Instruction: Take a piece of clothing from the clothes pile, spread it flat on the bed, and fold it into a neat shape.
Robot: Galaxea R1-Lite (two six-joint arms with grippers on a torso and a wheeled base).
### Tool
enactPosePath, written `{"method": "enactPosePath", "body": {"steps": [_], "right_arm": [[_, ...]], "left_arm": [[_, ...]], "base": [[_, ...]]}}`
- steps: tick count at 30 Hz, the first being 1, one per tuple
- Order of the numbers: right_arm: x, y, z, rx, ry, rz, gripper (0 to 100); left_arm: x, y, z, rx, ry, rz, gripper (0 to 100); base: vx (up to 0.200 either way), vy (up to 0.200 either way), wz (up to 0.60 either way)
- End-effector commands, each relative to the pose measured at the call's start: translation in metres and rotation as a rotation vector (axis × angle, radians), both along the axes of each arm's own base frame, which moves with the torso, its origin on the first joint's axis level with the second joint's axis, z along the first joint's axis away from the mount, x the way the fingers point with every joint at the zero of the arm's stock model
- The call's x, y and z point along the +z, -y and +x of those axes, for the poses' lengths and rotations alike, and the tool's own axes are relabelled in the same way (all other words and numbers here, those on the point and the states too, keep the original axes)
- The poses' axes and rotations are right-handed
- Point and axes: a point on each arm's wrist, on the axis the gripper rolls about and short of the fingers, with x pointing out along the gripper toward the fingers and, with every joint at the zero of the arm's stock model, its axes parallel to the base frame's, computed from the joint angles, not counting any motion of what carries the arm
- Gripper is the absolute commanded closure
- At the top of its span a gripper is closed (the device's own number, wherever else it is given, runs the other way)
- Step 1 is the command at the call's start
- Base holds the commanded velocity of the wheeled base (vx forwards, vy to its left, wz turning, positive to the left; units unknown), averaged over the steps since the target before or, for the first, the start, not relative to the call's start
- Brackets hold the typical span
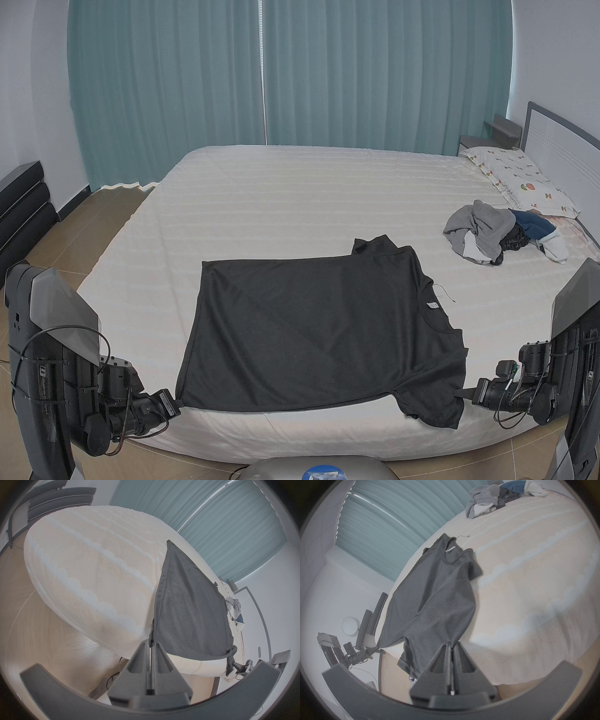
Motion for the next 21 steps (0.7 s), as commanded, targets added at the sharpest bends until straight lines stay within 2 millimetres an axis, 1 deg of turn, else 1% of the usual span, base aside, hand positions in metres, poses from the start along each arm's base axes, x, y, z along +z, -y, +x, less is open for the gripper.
{"method": "enactPosePath", "body": {"steps": [1,8,15,17,21], "right_arm": [[0.006,0.005,-0.003,-0.031,0.021,-0.020,100],[0.018,0.006,-0.018,-0.046,0.007,-0.028,100],[0.023,0.009,-0.022,-0.084,-0.027,-0.054,100],[0.029,0.008,-0.026,-0.074,-0.039,-0.060,100],[0.031,0.007,-0.033,-0.048,-0.079,-0.088,100]], "left_arm": [[0.001,0.000,-0.002,0.000,0.003,-0.001,100],[0.001,0.000,-0.003,0.000,-0.001,0.002,100],[0.002,-0.002,-0.003,-0.003,0.011,0.021,100],[0.005,-0.003,-0.002,0.010,0.026,0.041,100],[0.004,-0.004,-0.002,0.023,0.033,0.105,100]], "base": [[0.000,0.000,0.00],[0.000,0.000,0.00],[0.000,0.000,0.00],[0.000,0.000,0.00],[0.000,0.000,0.00]]}}
